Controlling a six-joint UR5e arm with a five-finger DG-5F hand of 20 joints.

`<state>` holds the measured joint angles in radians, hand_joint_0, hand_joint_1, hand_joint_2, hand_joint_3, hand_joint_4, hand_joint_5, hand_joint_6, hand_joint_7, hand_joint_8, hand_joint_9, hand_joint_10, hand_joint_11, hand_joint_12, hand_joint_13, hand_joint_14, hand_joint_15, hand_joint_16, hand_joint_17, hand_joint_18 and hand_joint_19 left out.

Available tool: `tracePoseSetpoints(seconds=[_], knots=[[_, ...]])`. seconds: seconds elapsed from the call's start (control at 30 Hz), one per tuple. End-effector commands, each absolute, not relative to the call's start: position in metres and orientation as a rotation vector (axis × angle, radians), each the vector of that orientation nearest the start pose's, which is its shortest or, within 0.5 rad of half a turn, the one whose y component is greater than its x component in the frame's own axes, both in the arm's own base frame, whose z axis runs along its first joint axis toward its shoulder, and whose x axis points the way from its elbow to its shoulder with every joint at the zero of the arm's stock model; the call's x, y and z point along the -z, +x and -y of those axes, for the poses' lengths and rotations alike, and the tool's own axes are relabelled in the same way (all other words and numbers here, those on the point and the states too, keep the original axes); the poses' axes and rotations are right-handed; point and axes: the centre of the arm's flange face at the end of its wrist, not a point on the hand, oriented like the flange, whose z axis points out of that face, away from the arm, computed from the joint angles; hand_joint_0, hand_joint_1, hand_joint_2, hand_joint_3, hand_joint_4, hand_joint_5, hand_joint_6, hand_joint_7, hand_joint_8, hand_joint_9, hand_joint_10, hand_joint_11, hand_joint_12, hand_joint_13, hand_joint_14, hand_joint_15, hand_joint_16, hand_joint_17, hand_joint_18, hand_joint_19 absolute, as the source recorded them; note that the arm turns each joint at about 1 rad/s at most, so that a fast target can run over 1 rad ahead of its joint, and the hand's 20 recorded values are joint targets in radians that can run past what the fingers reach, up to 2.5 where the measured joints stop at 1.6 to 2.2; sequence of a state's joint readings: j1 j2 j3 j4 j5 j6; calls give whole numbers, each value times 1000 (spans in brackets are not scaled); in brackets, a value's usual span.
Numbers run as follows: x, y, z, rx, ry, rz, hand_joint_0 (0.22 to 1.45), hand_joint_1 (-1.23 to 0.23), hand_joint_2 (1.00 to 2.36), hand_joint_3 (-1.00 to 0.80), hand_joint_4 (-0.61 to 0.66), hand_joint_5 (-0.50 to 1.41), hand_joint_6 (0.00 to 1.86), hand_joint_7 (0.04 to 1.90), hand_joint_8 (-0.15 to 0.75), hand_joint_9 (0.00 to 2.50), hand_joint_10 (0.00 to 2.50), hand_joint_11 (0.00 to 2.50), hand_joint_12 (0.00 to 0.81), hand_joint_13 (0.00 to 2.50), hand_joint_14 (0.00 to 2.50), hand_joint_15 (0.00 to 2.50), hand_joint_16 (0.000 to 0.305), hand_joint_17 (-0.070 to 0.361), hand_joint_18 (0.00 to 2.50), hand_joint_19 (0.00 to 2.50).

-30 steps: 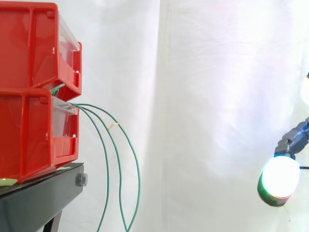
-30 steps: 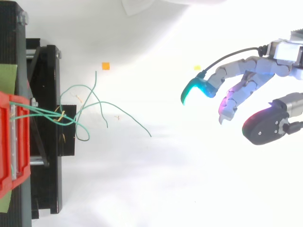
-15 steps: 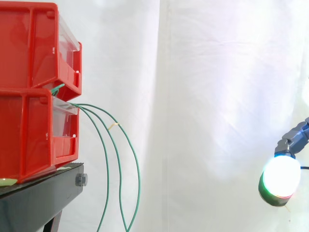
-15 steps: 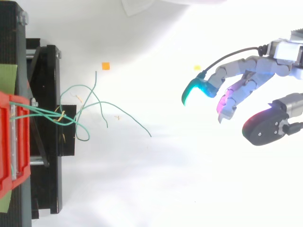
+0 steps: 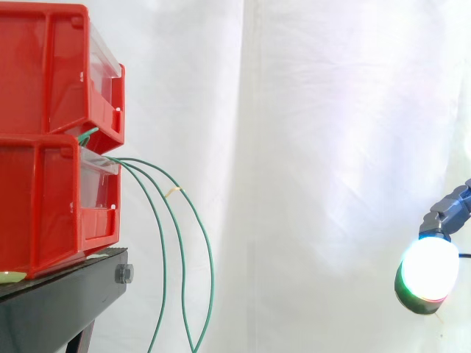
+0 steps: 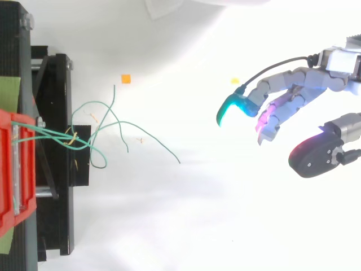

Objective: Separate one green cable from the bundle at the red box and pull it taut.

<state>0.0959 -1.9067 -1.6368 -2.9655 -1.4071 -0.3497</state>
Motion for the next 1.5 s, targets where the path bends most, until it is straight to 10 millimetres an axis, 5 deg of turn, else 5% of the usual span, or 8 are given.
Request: tracePoseSetpoints(seconds=[0.0,0.27,0.33,0.4,0.53,1.47], knots=[[-291,586,94,-785,1096,-1508,488,-420,1000,-500,228,-182,502,669,307,779,15,458,374,620,16,480,51,114,533,678],[-291,586,94,-787,1095,-1509,562,-441,1000,-500,351,-160,503,747,367,920,22,540,442,735,21,543,64,145,517,629],[-291,586,94,-786,1096,-1511,498,-483,1000,-500,213,-179,502,710,303,851,17,539,367,702,19,549,59,133,536,602],[-291,586,94,-785,1096,-1508,472,-506,1000,-500,332,-166,502,699,376,1030,16,576,473,894,18,555,73,164,802,594],[-291,586,94,-785,1097,-1510,473,-501,1000,-500,280,-156,502,720,324,1103,20,659,412,988,22,634,65,147,837,640],[-291,586,93,-786,1095,-1509,513,-517,1000,-500,287,-143,502,734,300,1155,19,693,380,1010,21,642,55,123,867,680]])
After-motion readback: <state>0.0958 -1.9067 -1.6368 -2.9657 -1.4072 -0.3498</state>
